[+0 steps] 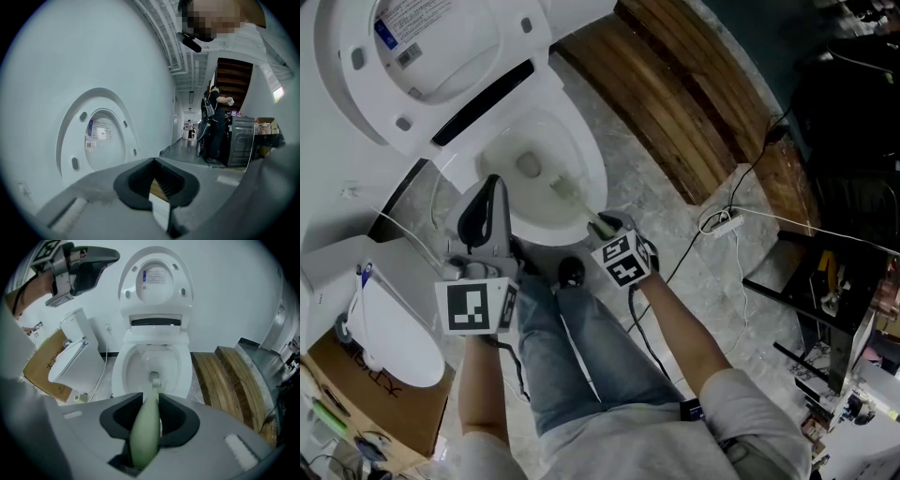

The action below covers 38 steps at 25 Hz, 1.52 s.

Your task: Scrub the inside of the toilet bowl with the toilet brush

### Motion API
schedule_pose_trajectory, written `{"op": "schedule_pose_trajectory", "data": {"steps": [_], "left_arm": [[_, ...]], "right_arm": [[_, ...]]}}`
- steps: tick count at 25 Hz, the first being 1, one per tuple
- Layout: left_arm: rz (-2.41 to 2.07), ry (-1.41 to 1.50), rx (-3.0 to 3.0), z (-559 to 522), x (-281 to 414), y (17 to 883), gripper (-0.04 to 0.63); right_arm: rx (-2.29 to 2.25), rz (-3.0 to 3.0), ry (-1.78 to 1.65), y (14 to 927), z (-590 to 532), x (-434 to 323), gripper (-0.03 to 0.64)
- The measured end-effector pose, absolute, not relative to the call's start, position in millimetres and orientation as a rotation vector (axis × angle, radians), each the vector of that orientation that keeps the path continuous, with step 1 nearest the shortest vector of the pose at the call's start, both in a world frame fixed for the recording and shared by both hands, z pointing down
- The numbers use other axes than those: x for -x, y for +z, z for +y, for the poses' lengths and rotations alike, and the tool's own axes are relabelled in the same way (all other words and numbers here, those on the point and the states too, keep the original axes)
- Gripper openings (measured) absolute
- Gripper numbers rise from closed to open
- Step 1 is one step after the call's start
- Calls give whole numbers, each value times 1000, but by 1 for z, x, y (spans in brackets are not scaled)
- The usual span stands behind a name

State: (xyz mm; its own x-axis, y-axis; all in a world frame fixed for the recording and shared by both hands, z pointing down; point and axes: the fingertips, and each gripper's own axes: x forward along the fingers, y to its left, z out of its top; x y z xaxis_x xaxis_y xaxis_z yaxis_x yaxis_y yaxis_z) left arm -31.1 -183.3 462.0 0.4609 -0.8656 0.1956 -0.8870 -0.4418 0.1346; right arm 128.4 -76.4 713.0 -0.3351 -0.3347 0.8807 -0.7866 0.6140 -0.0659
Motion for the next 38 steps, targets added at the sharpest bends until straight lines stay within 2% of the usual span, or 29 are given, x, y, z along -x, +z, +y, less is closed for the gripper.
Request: {"op": "schedule_pose_trajectory", "data": {"steps": [13,28,38], "left_arm": [[-1613,150,-2434,-184,59,474,5],[-1659,183,-2369,-194,111,490,5],[-1672,191,-2357,-200,151,496,5]], "right_arm": [[-1294,-1785,809,725,-134,-155,106],[-1358,-1797,660,727,-210,-97,106],[-1132,-1900,475,737,-226,-26,104]]}}
